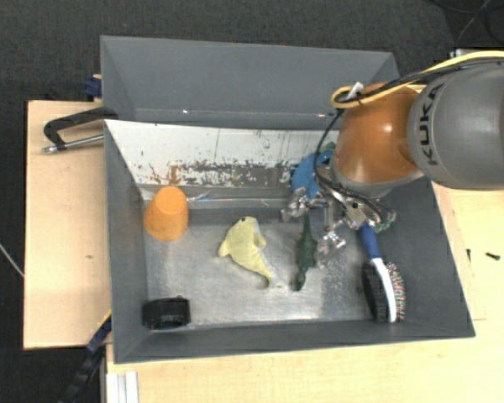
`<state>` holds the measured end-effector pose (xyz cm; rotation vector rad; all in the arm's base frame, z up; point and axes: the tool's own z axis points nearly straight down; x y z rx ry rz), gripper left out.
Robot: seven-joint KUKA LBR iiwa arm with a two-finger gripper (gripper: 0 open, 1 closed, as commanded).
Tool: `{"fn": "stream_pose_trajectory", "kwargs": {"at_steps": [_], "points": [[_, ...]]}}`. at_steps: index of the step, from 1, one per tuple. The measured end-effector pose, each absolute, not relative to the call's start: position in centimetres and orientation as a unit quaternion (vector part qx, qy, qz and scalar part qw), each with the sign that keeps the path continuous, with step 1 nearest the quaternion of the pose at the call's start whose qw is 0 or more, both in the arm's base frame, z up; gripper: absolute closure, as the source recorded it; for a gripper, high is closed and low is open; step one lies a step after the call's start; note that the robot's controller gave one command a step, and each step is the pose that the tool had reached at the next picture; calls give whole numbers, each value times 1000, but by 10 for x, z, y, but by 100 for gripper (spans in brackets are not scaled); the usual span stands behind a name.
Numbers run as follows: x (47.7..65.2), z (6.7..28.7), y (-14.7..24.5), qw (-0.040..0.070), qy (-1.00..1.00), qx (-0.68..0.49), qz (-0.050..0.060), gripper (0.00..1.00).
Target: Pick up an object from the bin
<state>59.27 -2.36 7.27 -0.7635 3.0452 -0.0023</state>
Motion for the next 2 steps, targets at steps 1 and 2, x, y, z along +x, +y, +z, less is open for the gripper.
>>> {"fn": "stream_pose_trajectory", "kwargs": {"at_steps": [1,2], "points": [[571,102,-31,1,928,-371,0,0],[569,103,-13,2,875,-484,0,0]]}}
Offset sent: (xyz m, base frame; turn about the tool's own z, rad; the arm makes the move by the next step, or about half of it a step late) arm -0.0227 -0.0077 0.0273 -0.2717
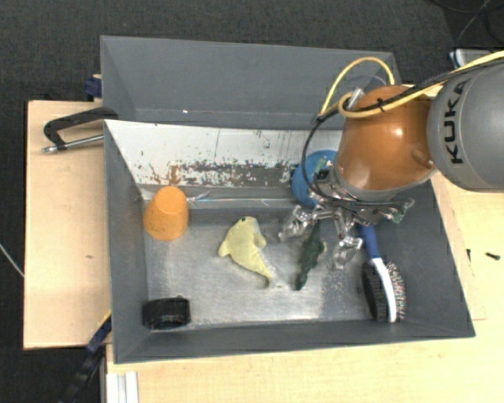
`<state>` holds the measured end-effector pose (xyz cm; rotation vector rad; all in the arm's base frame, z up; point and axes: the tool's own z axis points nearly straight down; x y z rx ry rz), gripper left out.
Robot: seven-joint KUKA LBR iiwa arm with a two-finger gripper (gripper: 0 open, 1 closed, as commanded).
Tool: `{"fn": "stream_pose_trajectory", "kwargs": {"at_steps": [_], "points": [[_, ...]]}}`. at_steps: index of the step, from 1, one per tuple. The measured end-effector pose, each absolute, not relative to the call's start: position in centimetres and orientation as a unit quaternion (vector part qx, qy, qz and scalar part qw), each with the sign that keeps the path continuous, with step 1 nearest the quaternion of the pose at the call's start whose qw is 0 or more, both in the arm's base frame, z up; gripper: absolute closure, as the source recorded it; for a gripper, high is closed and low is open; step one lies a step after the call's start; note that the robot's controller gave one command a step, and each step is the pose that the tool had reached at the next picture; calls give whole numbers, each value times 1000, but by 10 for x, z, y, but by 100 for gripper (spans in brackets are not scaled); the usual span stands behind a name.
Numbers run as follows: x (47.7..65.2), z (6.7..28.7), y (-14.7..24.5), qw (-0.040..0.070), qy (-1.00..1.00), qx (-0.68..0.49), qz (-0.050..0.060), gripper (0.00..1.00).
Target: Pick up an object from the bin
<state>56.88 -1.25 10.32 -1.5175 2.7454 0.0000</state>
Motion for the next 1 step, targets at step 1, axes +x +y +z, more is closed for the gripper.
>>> {"fn": "stream_pose_trajectory", "kwargs": {"at_steps": [1], "points": [[563,73,-22,2,803,-596,-1,0]]}}
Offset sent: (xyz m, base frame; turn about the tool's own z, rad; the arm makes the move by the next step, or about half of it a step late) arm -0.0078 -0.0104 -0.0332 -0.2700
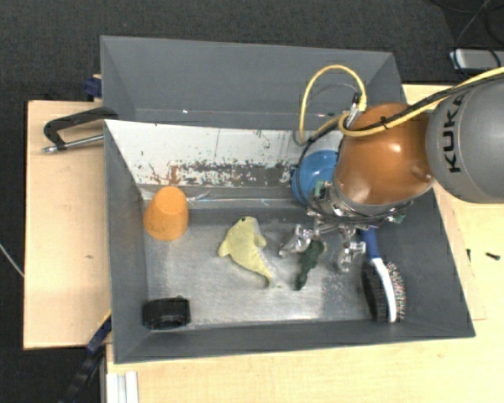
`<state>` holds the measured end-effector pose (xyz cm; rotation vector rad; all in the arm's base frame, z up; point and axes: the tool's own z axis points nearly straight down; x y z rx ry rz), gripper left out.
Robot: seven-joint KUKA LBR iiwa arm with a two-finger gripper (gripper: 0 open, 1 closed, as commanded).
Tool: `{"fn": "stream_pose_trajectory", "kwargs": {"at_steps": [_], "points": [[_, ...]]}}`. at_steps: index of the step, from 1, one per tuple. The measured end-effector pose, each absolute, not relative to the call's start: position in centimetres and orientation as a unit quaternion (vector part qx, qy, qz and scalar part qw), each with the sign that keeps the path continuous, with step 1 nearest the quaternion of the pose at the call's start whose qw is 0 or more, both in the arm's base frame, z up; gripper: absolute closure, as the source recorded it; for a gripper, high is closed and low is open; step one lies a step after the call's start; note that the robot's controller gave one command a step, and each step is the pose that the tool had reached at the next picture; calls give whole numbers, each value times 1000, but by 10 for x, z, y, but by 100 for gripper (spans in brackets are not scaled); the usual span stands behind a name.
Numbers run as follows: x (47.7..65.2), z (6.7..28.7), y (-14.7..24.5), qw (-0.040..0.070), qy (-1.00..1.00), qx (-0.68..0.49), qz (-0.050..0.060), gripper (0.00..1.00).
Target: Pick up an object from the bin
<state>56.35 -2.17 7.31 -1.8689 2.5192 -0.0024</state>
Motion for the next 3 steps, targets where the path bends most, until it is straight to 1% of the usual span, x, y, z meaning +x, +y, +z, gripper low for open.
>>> {"fn": "stream_pose_trajectory", "kwargs": {"at_steps": [1,2,3], "points": [[555,73,-1,3,755,-656,-2,0],[555,74,2,5,755,-656,-1,100],[558,154,4,6,756,-655,-3,100]]}}
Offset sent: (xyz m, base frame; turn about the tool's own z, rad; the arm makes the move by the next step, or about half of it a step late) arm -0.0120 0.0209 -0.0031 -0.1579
